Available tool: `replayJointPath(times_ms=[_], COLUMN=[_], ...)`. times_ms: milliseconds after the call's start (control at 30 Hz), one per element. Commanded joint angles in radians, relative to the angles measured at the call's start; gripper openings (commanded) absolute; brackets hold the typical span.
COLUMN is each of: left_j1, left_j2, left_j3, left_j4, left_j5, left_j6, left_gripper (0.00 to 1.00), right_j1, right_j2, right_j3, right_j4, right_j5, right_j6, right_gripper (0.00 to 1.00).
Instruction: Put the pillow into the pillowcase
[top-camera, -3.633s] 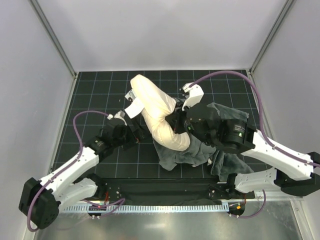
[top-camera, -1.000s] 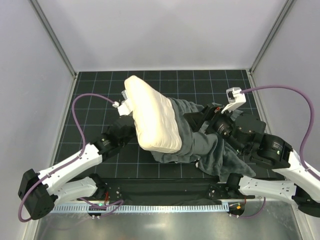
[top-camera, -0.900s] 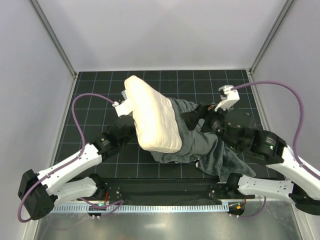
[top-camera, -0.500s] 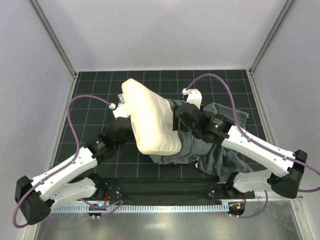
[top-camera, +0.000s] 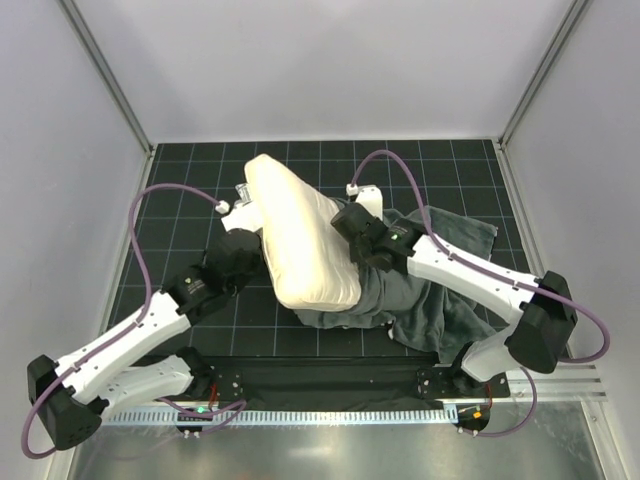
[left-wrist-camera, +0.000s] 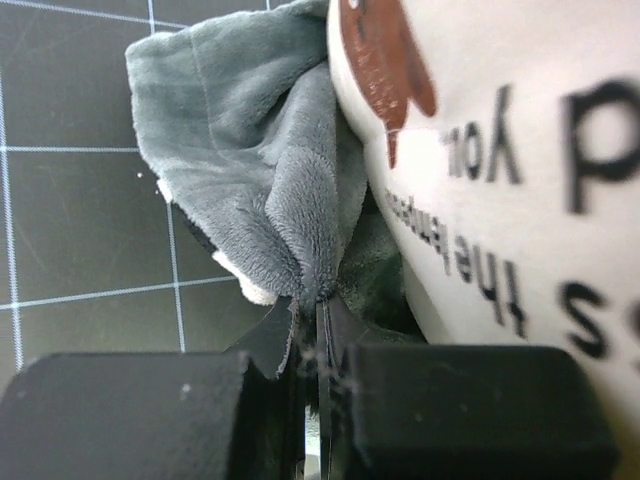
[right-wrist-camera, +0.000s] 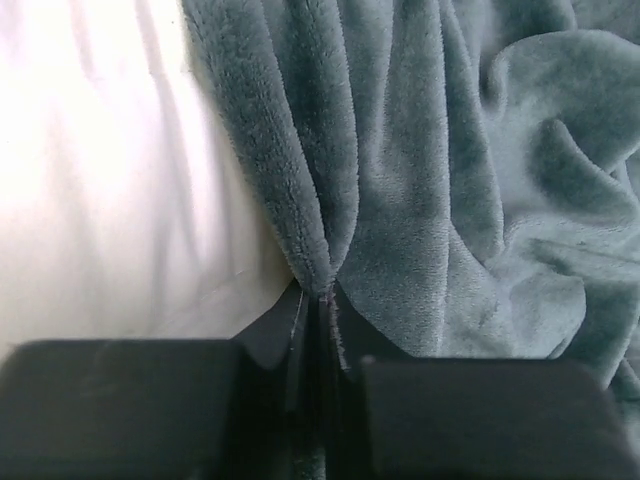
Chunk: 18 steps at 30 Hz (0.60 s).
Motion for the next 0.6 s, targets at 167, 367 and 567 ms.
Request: replayJointPath(times_ms=[167,367,567], left_j1=[-0.001,-0.001,-0.001], left_j2=[-0.022,-0.003,0.072], left_j3=[0.336,0.657,1.003], left_j4=[-0.106,-0.157,-0.154], left_j5=[0.016,0.105,0.243], left_j6=[0.075,0.074,0.089], left_gripper=[0.0,0.0,0.0], right_j1=[0.0,-0.05,-0.119], right_j2=[-0.111,-0.118,-0.124], right_j3=[0.285,0.541,0.551], right_j4=[-0.057,-0.102,-0.041], right_j5=[-0.036,-0.172,-0.297], right_j6=[-0.062,-0.1,-0.082], right_gripper=[0.04,0.04,0.04])
